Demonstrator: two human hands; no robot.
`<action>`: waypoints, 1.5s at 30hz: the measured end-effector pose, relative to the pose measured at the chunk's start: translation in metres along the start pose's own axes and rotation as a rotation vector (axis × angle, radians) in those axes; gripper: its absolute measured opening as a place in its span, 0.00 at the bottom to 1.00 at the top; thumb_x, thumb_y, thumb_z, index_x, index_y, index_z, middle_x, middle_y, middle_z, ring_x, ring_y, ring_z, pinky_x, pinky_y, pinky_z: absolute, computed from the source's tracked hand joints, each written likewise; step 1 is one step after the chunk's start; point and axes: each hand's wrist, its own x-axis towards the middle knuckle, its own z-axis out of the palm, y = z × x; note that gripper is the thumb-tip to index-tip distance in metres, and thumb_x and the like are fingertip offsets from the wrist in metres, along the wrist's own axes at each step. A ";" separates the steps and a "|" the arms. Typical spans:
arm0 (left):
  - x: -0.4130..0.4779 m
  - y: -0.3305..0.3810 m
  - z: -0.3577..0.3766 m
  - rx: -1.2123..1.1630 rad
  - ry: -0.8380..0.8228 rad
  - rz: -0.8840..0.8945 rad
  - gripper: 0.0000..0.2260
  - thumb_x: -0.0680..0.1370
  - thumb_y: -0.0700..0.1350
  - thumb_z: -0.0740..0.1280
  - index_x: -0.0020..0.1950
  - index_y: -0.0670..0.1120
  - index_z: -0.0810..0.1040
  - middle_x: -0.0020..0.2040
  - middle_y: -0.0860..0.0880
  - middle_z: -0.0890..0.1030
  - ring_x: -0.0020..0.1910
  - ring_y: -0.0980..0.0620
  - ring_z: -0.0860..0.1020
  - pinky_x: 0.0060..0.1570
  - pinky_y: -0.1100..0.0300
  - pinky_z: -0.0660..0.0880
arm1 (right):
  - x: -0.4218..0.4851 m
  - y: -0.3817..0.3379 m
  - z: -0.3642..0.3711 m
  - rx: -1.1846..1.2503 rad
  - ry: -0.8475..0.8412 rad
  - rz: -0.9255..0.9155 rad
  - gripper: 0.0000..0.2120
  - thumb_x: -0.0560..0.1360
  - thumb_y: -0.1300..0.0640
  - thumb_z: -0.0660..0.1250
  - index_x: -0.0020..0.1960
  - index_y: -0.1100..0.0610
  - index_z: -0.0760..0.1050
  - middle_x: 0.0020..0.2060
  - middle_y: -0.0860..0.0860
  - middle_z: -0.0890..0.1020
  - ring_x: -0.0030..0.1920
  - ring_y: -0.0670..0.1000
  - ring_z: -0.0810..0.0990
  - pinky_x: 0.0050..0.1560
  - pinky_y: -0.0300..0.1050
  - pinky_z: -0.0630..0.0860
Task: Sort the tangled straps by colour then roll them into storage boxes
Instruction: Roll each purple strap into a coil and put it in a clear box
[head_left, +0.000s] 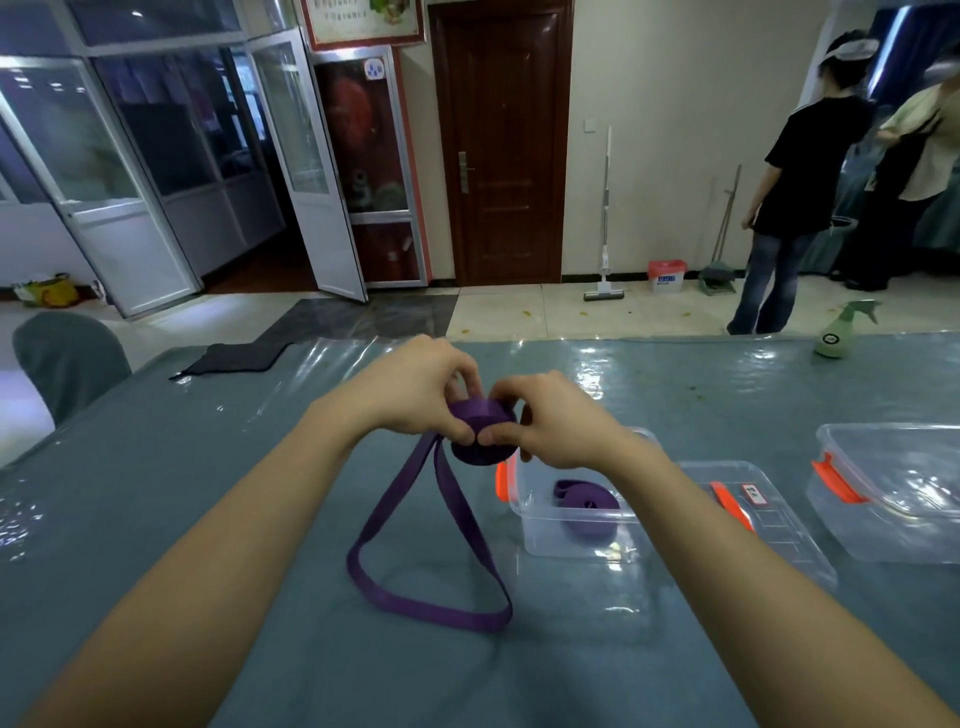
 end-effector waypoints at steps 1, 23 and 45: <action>-0.002 -0.005 0.000 -0.140 0.051 -0.011 0.21 0.67 0.48 0.88 0.56 0.54 0.84 0.43 0.55 0.90 0.43 0.59 0.88 0.52 0.52 0.87 | -0.003 0.003 -0.001 0.091 0.050 0.010 0.12 0.77 0.46 0.79 0.54 0.49 0.81 0.41 0.47 0.86 0.32 0.47 0.87 0.38 0.46 0.84; -0.031 -0.013 0.065 -0.353 -0.094 -0.054 0.11 0.71 0.43 0.86 0.52 0.48 0.90 0.44 0.51 0.91 0.46 0.54 0.90 0.56 0.46 0.86 | -0.069 0.036 0.062 0.437 0.064 0.280 0.23 0.67 0.37 0.84 0.58 0.41 0.84 0.46 0.40 0.88 0.29 0.52 0.86 0.27 0.39 0.74; -0.049 -0.019 0.082 -1.004 0.213 -0.047 0.14 0.70 0.46 0.83 0.55 0.53 0.91 0.52 0.45 0.91 0.55 0.47 0.90 0.57 0.61 0.84 | -0.078 0.026 0.054 1.172 0.267 0.196 0.14 0.71 0.56 0.81 0.57 0.55 0.89 0.50 0.62 0.90 0.38 0.64 0.89 0.43 0.49 0.88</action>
